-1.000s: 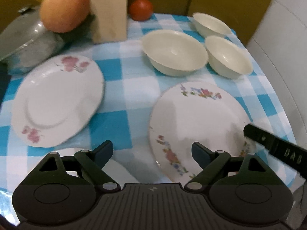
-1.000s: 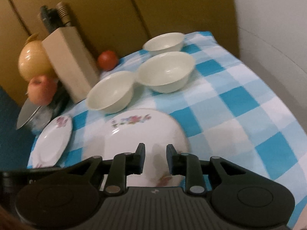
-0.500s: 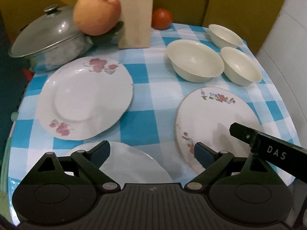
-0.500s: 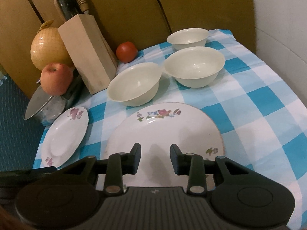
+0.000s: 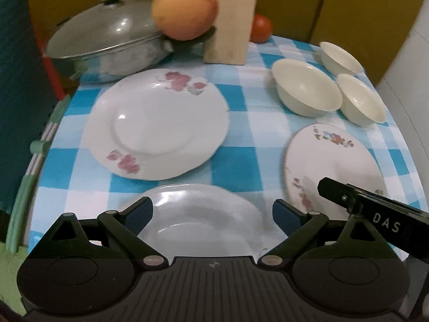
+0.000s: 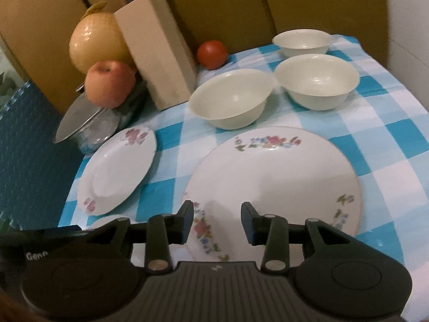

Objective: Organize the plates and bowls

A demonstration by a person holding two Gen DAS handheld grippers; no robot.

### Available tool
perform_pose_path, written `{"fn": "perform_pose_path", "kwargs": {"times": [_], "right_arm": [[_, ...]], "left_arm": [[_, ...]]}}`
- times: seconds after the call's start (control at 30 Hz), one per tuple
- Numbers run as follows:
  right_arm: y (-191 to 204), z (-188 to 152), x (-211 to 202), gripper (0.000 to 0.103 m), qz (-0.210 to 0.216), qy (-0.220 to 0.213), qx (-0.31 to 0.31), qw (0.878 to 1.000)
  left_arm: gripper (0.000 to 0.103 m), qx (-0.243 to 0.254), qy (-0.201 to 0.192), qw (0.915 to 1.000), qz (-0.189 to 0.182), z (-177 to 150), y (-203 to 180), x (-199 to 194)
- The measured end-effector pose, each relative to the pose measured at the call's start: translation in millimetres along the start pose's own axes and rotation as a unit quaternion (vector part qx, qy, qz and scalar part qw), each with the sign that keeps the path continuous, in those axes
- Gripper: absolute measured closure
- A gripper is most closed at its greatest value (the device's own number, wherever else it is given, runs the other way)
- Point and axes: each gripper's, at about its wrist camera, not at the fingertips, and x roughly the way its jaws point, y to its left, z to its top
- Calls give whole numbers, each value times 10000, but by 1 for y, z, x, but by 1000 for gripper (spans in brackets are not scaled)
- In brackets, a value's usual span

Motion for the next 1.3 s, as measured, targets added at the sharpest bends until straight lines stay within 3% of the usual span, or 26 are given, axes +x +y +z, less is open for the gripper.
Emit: {"fn": "perform_pose_path", "kwargs": {"times": [0.67,1.0,1.3], "right_arm": [[30,-23,-8,64,541,333,-439,9970],[34,-38,-13,64,719,663,-505,9939],[37,-52,-9,63,724,953,-555,9913]], "left_arm": [[3,-494,135,9980,376,-20,52,-7],[2,-716,395,9960,355,-35,71,-3],[2,-736,391,9960,338,-41,74,-7]]}}
